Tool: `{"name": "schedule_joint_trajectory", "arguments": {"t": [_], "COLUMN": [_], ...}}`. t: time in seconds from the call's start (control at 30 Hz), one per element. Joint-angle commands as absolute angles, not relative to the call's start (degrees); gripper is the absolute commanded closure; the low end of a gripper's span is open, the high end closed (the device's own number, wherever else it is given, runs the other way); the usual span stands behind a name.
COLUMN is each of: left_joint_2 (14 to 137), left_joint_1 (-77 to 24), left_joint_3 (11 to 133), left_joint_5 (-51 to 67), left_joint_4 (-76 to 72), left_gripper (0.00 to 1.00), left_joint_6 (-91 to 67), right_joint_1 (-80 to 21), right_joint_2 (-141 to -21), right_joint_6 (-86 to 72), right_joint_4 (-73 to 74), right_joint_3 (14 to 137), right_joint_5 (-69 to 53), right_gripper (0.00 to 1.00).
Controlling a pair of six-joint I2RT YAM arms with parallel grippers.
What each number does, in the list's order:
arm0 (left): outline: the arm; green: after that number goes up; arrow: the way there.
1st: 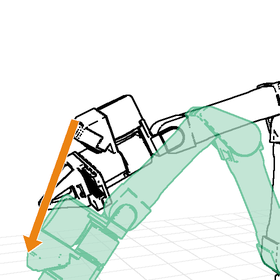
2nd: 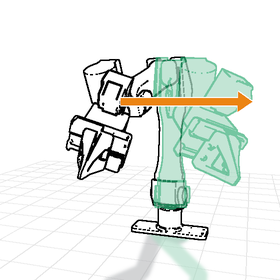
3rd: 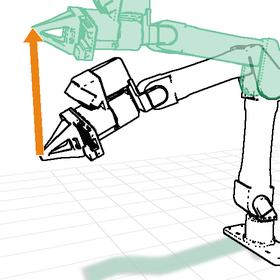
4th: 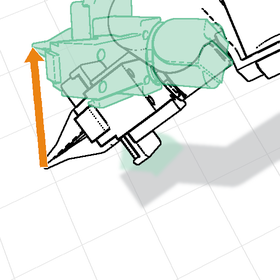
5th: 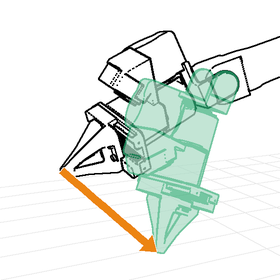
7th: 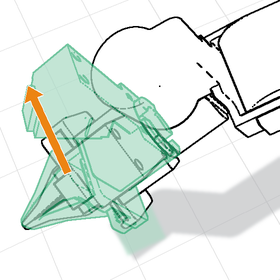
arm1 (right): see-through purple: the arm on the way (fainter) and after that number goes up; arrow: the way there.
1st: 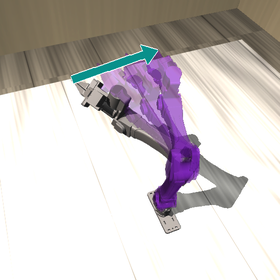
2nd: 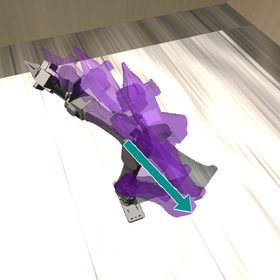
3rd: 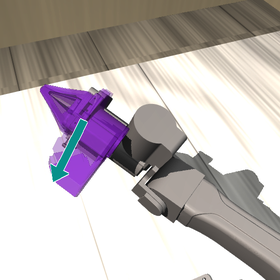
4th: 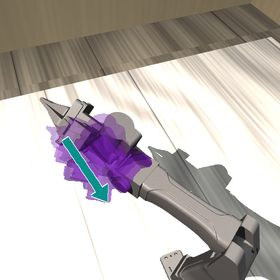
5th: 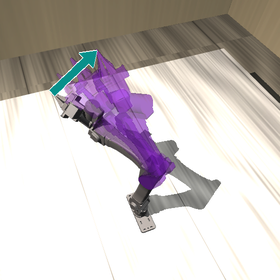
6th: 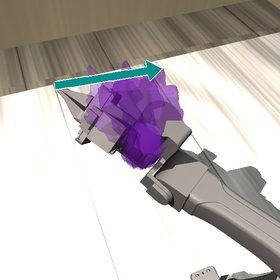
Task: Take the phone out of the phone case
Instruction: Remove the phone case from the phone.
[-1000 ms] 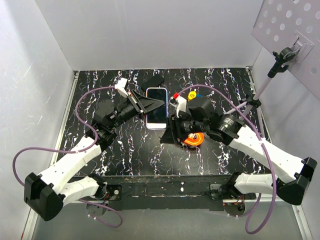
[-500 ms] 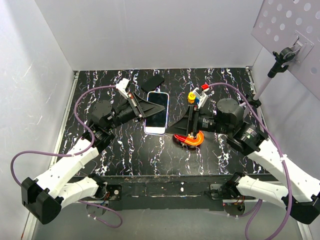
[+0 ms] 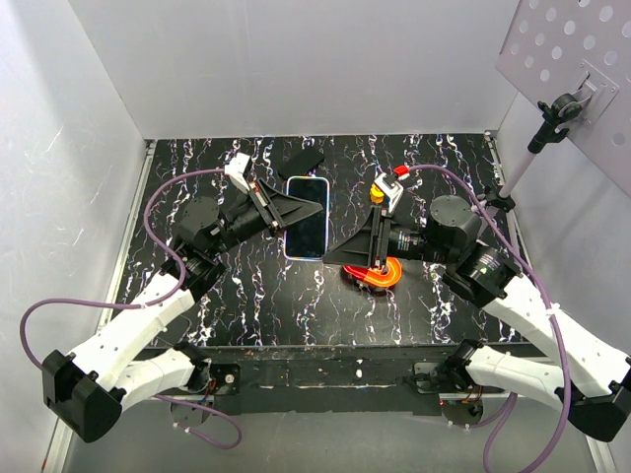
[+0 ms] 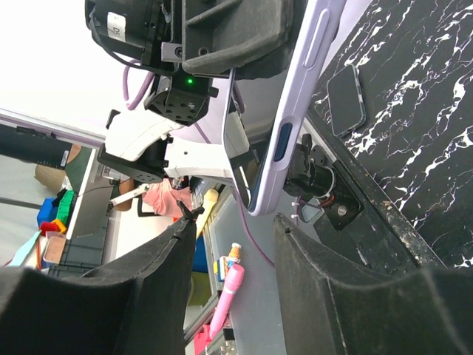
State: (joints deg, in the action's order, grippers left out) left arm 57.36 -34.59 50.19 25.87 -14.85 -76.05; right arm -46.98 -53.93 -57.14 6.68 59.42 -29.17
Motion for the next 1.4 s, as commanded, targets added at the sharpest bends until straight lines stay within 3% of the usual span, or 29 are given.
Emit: {"name": "schedule_joint_trajectory", "arguments": {"t": [0.0,1.37], "left_joint_2": [56.0,55.6], "left_joint_1": [-34.0,-33.8], "left_joint_3": [51.2,50.6], "left_joint_5": [24.3,24.6], "left_joint_4": [-17.6,-15.7], "left_gripper": [1.00,1.00], "left_joint_6": [-76.5,-74.7], "right_joint_1": [-47.0,-47.0], "right_joint_2": [-53.6,-55.4], "right_joint_6": [-57.8,-57.7], "right_joint_4": [3.0,-0.3], "right_joint_3": [60.4,62.3], "right_joint_5": [-31.4,-31.5], "right_gripper": [0.49,0.52]}}
